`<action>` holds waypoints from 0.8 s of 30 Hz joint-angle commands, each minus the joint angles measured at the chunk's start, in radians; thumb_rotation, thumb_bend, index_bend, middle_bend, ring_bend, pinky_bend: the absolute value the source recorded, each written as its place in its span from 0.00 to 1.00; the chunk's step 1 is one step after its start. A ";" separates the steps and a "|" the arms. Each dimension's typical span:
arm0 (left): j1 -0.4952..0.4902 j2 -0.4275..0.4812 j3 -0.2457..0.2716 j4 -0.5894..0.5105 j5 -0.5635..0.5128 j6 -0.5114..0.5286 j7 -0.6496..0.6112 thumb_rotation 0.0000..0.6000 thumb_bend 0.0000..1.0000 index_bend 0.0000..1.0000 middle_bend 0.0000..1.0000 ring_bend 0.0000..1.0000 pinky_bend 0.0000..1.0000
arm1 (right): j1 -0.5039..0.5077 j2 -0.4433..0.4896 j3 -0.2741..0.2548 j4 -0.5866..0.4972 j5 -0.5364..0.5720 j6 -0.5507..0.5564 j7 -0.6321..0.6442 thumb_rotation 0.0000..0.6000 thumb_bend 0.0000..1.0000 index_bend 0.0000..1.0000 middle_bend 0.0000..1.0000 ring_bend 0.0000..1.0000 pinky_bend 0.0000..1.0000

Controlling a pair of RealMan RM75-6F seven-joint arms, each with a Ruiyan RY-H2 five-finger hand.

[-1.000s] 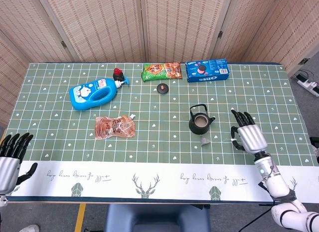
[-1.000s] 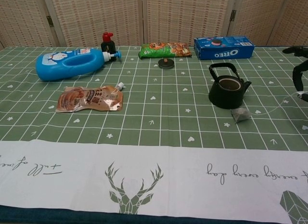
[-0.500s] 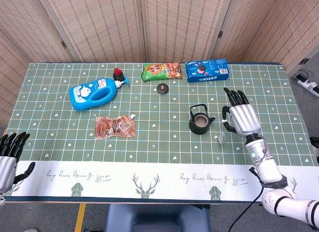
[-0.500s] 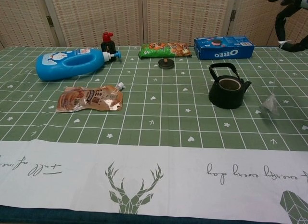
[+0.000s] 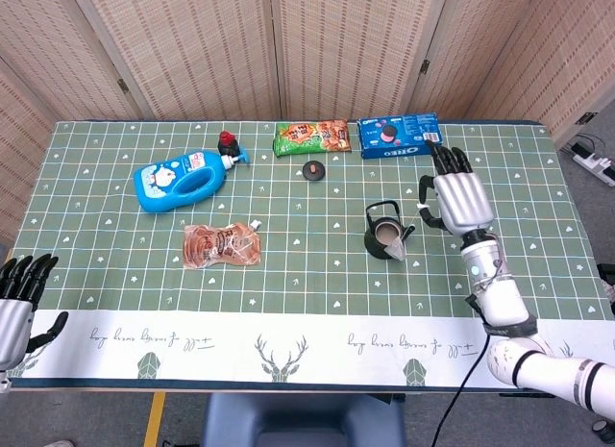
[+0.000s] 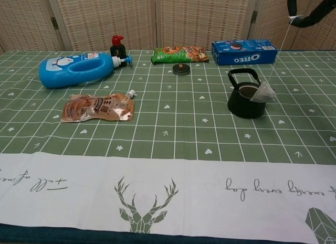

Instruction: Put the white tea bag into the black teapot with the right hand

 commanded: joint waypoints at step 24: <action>0.004 0.018 0.005 -0.003 0.009 0.007 -0.045 1.00 0.32 0.00 0.03 0.02 0.01 | 0.150 -0.106 -0.040 0.140 0.137 -0.028 -0.043 1.00 0.38 0.60 0.00 0.00 0.00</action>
